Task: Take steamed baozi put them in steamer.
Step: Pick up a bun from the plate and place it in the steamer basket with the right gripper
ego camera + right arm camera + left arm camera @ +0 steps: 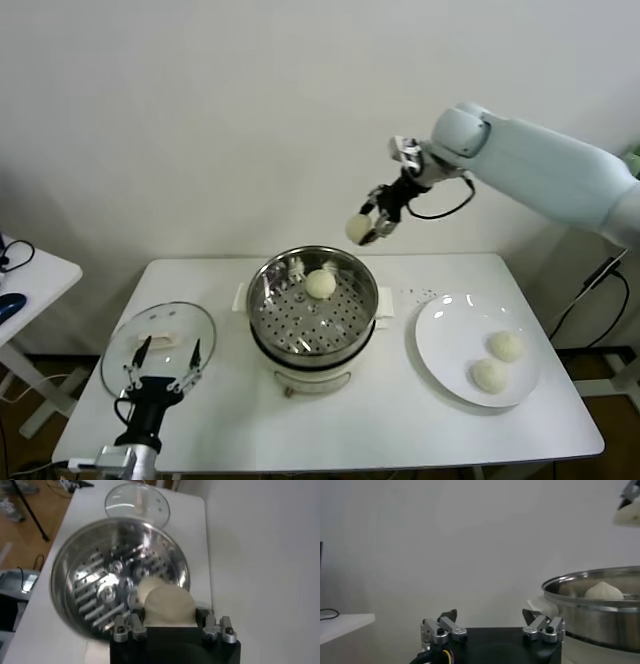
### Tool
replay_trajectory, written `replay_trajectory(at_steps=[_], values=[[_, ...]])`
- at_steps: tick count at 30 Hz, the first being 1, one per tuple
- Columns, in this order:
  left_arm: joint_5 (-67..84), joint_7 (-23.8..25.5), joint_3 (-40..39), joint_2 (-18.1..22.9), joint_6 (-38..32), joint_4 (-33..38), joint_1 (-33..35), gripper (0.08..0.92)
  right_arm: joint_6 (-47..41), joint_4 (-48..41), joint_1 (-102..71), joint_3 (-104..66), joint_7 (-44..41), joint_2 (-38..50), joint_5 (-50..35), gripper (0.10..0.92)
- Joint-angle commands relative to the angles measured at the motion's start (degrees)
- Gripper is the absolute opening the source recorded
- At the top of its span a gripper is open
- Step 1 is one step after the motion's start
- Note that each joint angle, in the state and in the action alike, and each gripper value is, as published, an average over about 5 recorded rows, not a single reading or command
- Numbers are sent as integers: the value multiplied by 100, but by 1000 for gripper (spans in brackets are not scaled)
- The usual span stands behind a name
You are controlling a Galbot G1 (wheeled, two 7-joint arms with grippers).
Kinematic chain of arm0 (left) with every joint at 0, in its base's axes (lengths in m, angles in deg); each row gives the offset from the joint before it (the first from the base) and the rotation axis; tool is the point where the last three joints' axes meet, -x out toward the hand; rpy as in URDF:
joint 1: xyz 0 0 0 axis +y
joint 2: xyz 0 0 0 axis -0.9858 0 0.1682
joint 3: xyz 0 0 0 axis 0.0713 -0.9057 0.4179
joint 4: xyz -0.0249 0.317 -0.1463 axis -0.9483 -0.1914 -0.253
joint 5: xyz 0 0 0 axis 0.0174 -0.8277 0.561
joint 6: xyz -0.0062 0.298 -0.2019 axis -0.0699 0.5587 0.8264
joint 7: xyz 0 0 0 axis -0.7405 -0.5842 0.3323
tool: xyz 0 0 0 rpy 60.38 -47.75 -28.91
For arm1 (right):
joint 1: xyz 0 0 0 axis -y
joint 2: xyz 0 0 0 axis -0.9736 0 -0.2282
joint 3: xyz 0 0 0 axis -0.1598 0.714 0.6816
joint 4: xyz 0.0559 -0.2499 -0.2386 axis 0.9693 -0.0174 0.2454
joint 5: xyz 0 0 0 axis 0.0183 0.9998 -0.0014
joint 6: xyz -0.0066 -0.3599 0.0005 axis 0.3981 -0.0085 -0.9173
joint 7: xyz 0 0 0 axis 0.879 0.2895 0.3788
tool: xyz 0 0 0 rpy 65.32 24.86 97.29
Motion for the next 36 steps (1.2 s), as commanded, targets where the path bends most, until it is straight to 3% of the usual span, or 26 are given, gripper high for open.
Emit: replay_trajectory(at_steps=[1, 17, 36], values=[[99, -2, 57, 1, 39, 229, 109, 823, -128, -562, -536, 91, 62, -1690, -304, 653], [156, -3, 51, 11, 133, 433, 162, 823, 10, -995, -1248, 242, -66, -2068, 416, 653], [147, -4, 53, 70, 115, 376, 185, 823, 112, -1059, -1348, 345, -103, -2159, 524, 653]])
